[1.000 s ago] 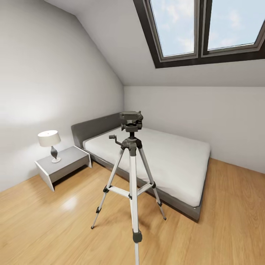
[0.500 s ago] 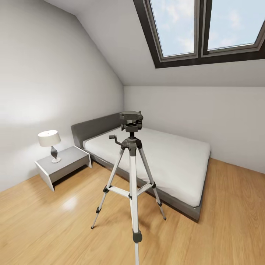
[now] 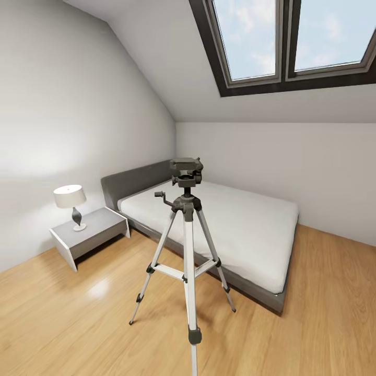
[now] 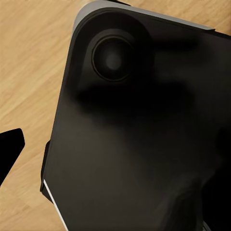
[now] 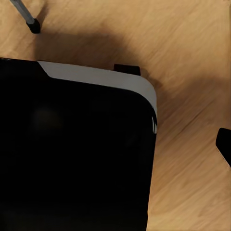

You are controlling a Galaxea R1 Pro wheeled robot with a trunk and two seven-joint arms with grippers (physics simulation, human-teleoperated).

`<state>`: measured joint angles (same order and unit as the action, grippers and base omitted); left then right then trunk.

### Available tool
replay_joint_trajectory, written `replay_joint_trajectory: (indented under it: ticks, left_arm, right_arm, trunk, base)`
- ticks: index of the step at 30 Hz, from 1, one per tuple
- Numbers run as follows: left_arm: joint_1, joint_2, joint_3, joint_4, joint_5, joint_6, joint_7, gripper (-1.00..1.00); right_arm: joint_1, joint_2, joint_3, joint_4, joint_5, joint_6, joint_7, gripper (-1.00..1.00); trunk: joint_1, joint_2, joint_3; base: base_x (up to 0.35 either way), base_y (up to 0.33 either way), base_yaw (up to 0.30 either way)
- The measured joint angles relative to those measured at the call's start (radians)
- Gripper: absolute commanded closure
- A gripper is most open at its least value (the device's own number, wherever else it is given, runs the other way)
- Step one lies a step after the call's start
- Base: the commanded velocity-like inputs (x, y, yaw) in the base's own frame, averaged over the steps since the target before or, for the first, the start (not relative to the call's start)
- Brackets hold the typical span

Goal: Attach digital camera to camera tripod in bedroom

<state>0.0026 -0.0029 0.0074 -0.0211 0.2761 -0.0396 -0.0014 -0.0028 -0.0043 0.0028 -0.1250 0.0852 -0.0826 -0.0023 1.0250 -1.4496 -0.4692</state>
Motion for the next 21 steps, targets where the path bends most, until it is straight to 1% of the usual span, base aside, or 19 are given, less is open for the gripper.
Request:
replay_joint_trajectory:
  ticks: [7, 16, 17, 18, 21]
  left_arm:
    - [0.000, 0.000, 0.001, 0.000, 0.000, 0.000, 0.001, -1.00]
    - [0.000, 0.000, 0.001, 0.001, 0.000, 0.000, 0.001, -1.00]
    - [0.000, 0.001, 0.002, 0.001, 0.001, 0.000, 0.001, -1.00]
    - [0.000, 0.001, 0.002, 0.001, 0.001, 0.000, 0.001, -1.00]
    - [0.000, 0.001, 0.002, 0.001, 0.001, 0.000, 0.001, -1.00]
  right_arm:
    - [0.000, -0.006, -0.001, -0.008, -0.002, 0.000, 0.007, -1.00]
    - [0.000, -0.006, 0.001, -0.009, -0.002, 0.004, 0.011, -1.00]
    - [0.001, -0.048, -0.006, -0.104, 0.003, 0.149, 0.015, -1.00]
    - [-0.001, -0.055, -0.005, -0.252, 0.002, 0.193, 0.017, -1.00]
    - [0.001, -0.062, -0.007, -0.399, -0.003, 0.322, 0.027, -1.00]
  trunk:
    - [0.000, 0.000, 0.000]
    - [0.000, 0.000, 0.000]
    - [0.000, 0.000, 0.000]
    - [0.000, 0.000, 0.000]
    - [0.000, 0.000, 0.000]
  base:
    - [0.000, 0.000, 0.000]
    - [0.000, 0.000, 0.000]
    - [0.000, 0.000, 0.000]
    - [0.000, 0.000, 0.000]
    - [0.000, 0.000, 0.000]
